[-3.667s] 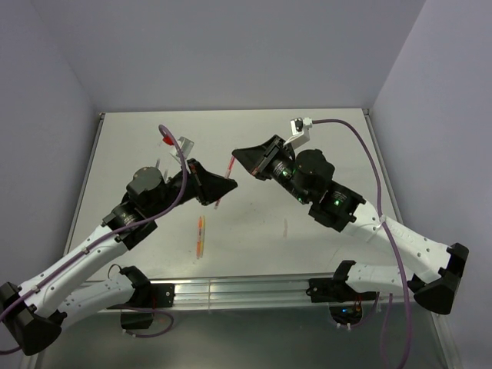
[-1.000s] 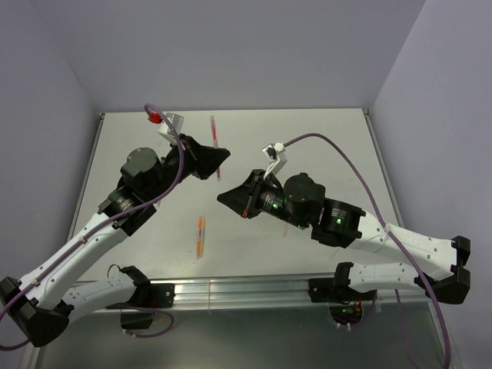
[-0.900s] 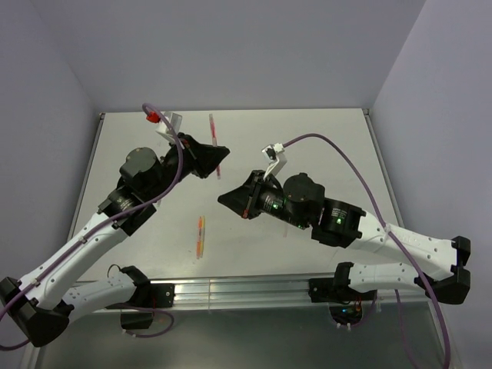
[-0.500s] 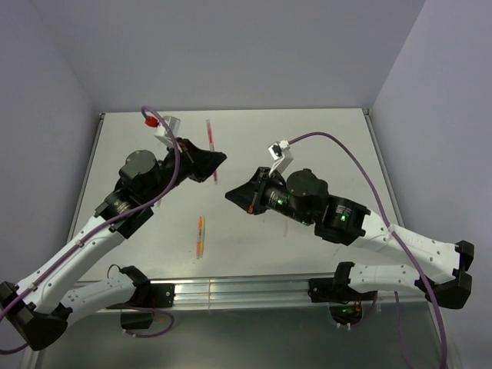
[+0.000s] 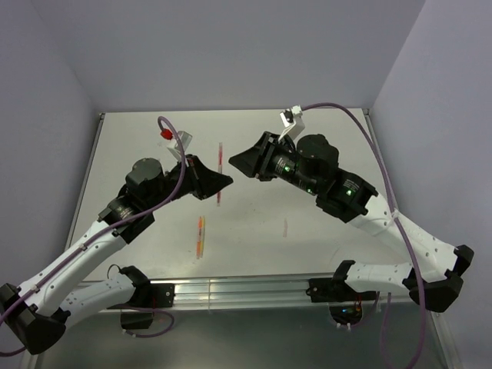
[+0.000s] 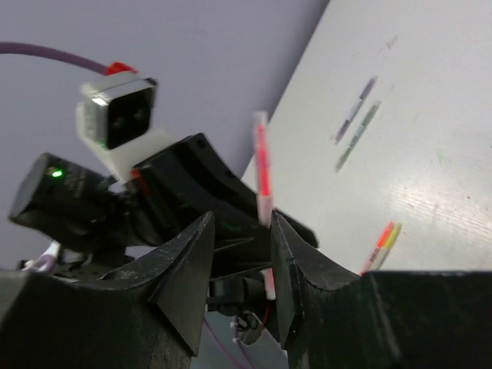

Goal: Insert the pens into the pen caps

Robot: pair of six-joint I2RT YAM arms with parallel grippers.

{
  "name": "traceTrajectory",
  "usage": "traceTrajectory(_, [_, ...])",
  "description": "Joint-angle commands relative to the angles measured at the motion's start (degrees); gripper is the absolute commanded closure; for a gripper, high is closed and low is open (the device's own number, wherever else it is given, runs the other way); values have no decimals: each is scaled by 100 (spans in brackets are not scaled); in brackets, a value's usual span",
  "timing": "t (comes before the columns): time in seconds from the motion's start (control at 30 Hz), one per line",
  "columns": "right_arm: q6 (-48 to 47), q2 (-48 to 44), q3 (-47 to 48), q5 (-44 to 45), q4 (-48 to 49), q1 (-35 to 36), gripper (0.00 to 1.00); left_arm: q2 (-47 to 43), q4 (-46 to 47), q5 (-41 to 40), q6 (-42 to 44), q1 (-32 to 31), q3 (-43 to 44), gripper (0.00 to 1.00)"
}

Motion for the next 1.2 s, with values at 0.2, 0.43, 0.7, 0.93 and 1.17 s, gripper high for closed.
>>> traceTrajectory(0.2, [-195, 576, 451, -359, 31, -305, 54, 22, 361, 877, -98, 13, -6, 100])
traceTrajectory(0.43, [-239, 867, 715, -421, 40, -358, 54, 75, 361, 1045, -106, 13, 11, 100])
traceTrajectory(0.7, [-248, 938, 733, -473, 66, -367, 80, 119, 353, 1054, -80, 22, 29, 100])
traceTrajectory(0.93, [-274, 832, 566, -517, 49, -367, 100, 207, 248, 940, -19, 22, 169, 100])
traceTrajectory(1.17, [-160, 814, 583, -376, -48, -402, 100, 181, 72, 597, 69, 22, 284, 44])
